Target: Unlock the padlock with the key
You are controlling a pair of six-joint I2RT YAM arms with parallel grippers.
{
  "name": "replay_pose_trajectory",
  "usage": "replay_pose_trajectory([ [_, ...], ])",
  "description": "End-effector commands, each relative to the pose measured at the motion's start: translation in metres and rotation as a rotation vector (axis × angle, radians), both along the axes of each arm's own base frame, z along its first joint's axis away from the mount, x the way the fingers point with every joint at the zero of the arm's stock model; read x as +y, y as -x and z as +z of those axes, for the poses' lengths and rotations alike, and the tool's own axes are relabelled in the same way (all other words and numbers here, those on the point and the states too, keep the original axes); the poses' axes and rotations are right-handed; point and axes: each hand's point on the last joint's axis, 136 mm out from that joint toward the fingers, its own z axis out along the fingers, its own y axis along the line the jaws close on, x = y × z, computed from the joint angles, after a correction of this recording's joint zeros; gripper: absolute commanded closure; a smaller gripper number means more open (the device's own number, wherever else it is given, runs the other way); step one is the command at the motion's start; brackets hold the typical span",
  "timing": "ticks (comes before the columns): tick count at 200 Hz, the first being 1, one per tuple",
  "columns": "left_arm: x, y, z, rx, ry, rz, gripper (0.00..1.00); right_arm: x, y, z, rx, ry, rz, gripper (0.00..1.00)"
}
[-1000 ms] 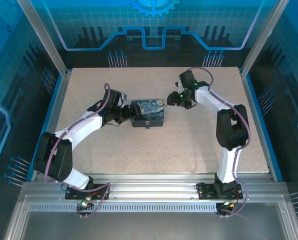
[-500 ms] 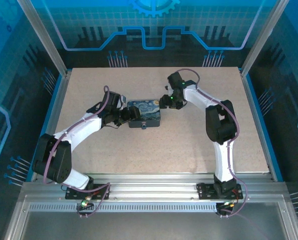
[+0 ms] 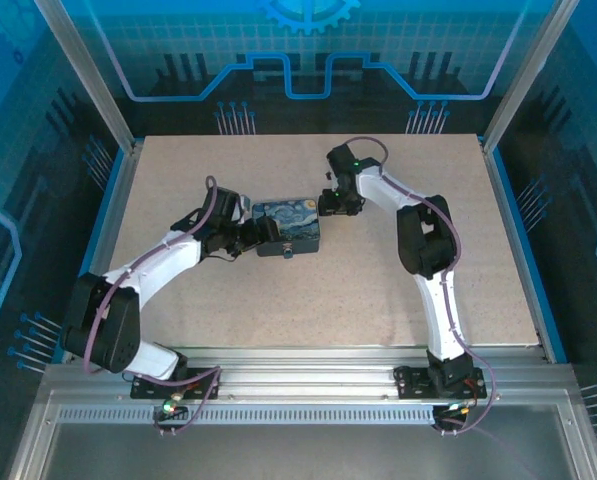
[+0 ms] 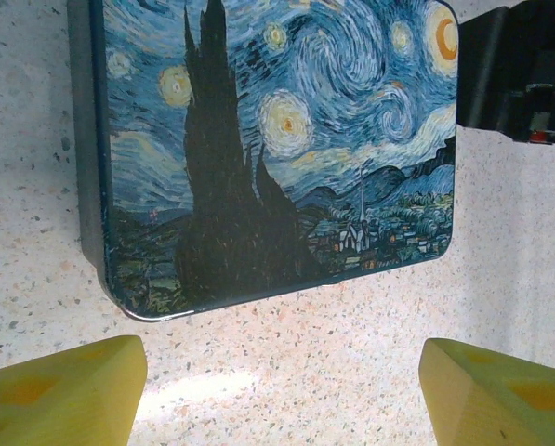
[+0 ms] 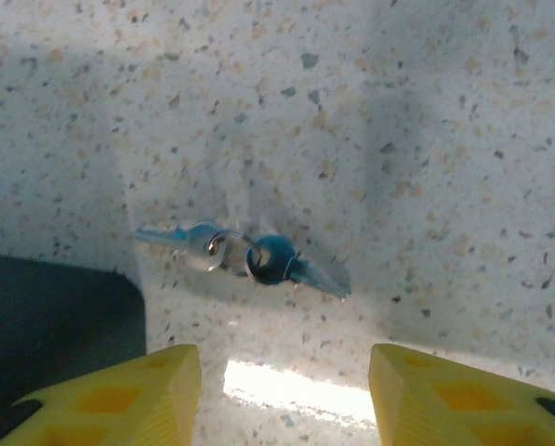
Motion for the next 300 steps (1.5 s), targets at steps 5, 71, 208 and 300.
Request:
replay_pose_trajectory([
  [5, 0.004, 0.008, 0.000, 0.016, 0.014, 0.009, 0.22, 0.004, -0.001, -0.009, 0.019, 0.044, 0.026, 0.48],
  [71, 0.004, 0.013, -0.005, 0.028, 0.023, 0.008, 0.22, 0.010, -0.007, -0.022, 0.016, 0.106, 0.066, 0.49],
  [208, 0.001, 0.010, -0.016, 0.055, 0.042, 0.011, 0.22, 0.011, -0.013, -0.044, 0.039, 0.172, 0.126, 0.72],
  [300, 0.000, 0.011, -0.013, 0.047, 0.051, 0.010, 0.22, 0.002, -0.009, -0.033, 0.032, 0.189, 0.131, 1.00],
])
